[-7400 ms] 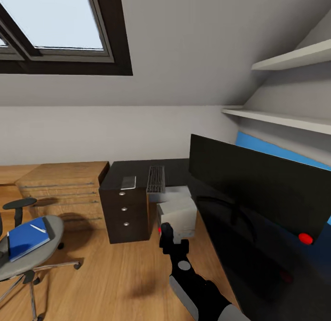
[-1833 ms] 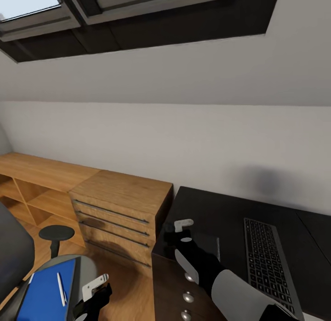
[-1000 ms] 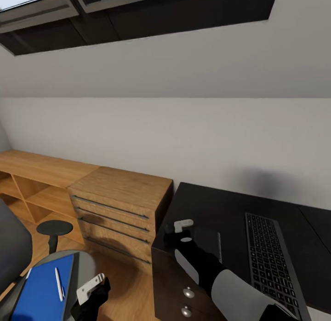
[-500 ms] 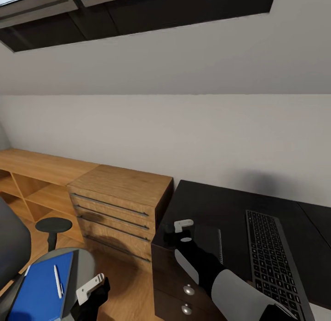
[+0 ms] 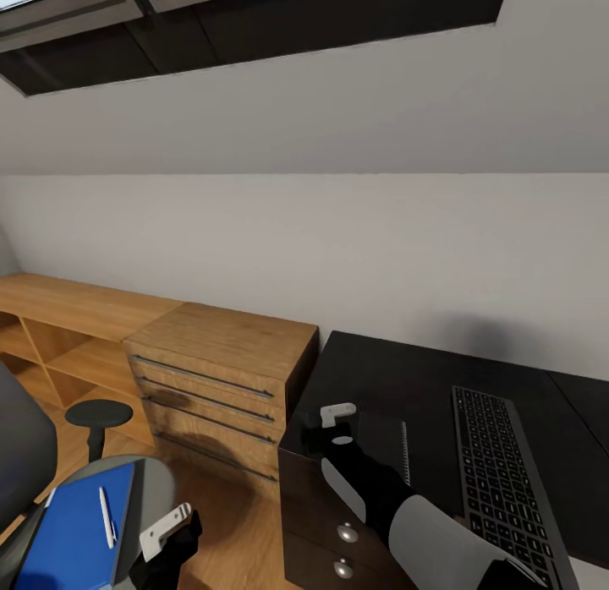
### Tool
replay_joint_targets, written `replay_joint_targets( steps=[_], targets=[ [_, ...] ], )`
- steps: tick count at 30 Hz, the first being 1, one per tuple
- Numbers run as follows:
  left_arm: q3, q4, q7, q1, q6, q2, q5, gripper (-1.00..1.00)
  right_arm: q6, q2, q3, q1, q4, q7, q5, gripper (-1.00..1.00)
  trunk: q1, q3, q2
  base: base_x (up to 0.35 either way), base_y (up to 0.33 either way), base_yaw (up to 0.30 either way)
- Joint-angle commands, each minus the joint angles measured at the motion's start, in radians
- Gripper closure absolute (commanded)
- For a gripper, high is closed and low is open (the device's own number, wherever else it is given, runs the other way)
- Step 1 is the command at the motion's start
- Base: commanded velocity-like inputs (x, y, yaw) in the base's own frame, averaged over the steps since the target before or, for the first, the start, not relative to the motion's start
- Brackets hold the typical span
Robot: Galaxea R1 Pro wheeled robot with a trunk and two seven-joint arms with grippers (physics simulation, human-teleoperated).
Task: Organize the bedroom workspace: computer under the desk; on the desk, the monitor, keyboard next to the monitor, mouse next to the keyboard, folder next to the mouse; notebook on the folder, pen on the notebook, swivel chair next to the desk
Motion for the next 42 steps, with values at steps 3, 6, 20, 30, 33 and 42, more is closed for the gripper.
replay_joint_targets(
  steps=[3,6,20,30,33,42],
  targets=[
    [-0.005,0.002,0.005,-0.001,-0.007,0.001,0.010,-1.00,0.003,-0.001,0.007,-0.001,-0.002,-0.009,-0.011,1.00,0.000,-0.001,-0.001,0.000,0.000,0.000],
    [-0.006,0.003,0.004,-0.001,-0.007,0.007,0.009,-1.00,0.003,-0.002,0.007,-0.001,-0.002,-0.008,-0.010,1.00,0.000,-0.001,-0.001,0.095,0.000,0.000],
    [-0.007,0.003,0.003,-0.001,-0.007,0.017,0.008,-1.00,0.003,-0.002,0.007,-0.001,-0.002,-0.008,-0.010,1.00,0.000,-0.001,-0.001,0.062,0.000,0.000],
    [-0.007,0.003,0.003,-0.001,-0.007,0.017,0.009,-1.00,0.003,-0.001,0.007,-0.001,-0.001,-0.008,-0.010,1.00,0.023,-0.020,-0.043,0.000,0.000,0.000],
    [-0.007,0.003,0.003,-0.001,-0.007,0.017,0.010,-1.00,0.003,-0.001,0.009,-0.001,-0.001,-0.008,-0.010,1.00,0.023,-0.020,-0.043,0.000,0.000,0.000],
    [-0.007,0.003,0.003,-0.001,-0.008,0.017,0.011,-1.00,0.003,-0.001,0.012,-0.001,-0.002,-0.008,-0.010,1.00,0.023,-0.020,-0.043,0.000,0.000,0.000]
  ],
)
